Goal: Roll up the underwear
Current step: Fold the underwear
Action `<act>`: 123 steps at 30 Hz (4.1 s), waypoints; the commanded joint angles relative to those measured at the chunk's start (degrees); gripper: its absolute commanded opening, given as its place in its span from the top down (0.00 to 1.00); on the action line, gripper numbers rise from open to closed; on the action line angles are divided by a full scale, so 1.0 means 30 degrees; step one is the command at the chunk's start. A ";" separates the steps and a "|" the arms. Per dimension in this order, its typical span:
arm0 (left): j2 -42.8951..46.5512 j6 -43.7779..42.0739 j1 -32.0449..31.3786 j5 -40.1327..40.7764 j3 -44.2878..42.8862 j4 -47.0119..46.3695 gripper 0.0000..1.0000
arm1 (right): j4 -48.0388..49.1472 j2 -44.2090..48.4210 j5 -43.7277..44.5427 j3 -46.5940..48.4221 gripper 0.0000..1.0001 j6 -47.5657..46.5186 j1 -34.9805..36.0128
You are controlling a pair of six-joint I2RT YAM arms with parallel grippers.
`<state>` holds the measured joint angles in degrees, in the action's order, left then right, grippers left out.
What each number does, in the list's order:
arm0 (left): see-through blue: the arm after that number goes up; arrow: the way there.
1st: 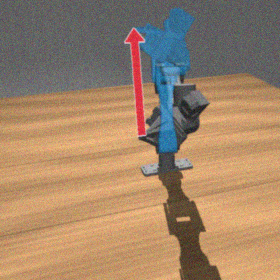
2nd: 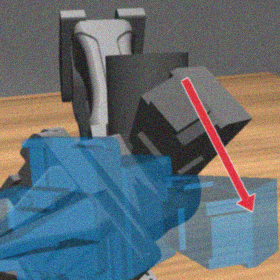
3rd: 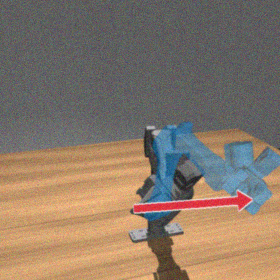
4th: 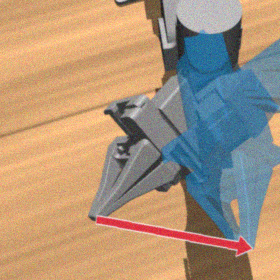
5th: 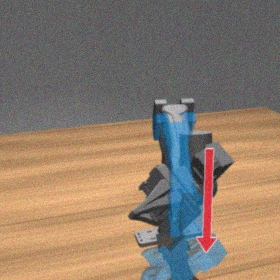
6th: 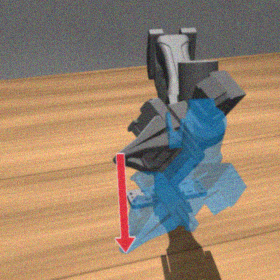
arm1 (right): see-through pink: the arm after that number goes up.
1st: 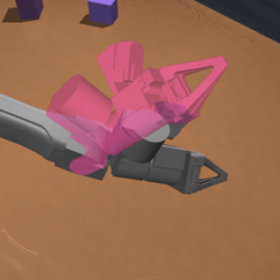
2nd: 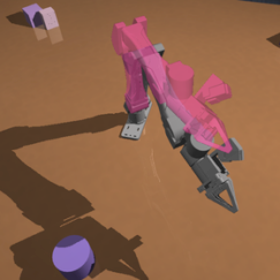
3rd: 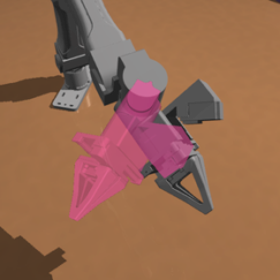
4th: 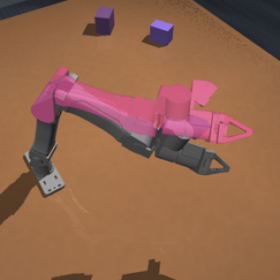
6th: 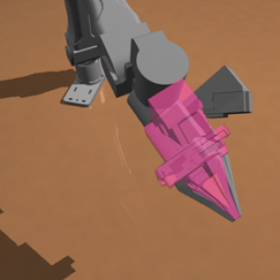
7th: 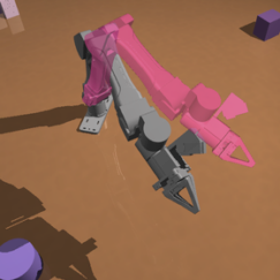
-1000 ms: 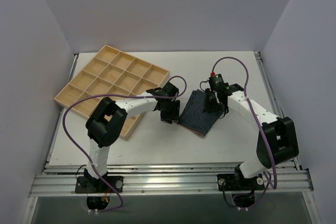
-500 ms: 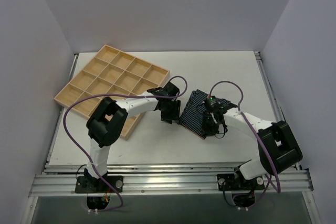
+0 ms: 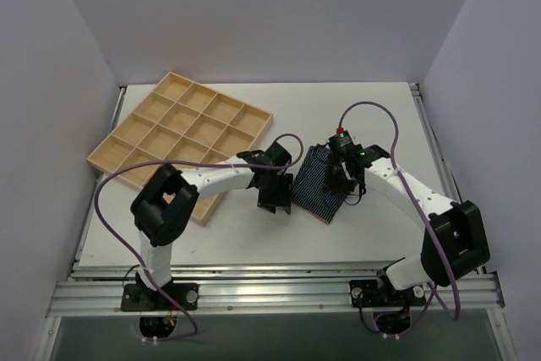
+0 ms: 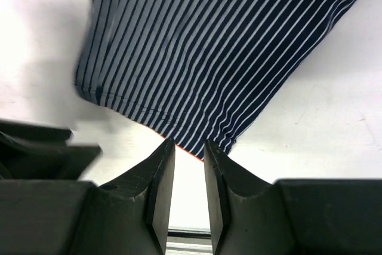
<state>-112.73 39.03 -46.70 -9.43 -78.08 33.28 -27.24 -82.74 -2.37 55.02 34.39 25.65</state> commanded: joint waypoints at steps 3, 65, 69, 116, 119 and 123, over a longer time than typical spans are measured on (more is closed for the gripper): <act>0.3005 0.0442 0.0330 -0.1393 -0.0219 -0.0164 0.36 | -0.2432 0.1679 0.1289 0.1404 0.76 0.0078 -0.0024; 0.2686 0.1701 0.3287 -0.1192 -0.1129 0.0712 0.33 | 0.2052 -0.9891 0.0732 0.6824 0.74 -0.3348 -0.4627; 0.1689 0.1173 0.4519 -0.1601 -0.2036 0.0948 0.33 | 0.1292 -0.8634 0.1573 0.6590 0.72 -0.3378 -0.4595; 0.8601 0.1406 0.8798 -0.1016 0.0921 0.2736 0.34 | -0.4424 -0.4032 1.0517 0.1756 0.69 0.4972 1.2632; 0.8514 0.1435 0.8798 -0.1104 0.0979 0.2619 0.34 | -0.4629 -0.4002 1.0400 0.1902 0.69 0.5059 1.2661; 0.8367 0.1406 0.8798 -0.1134 0.0921 0.2590 0.34 | -0.4688 -0.4264 1.0604 0.1845 0.67 0.5002 1.2662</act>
<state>-87.72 44.23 -20.60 -12.01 -74.15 41.04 -37.26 -96.84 25.91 59.35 48.01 63.18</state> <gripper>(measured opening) 0.657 0.321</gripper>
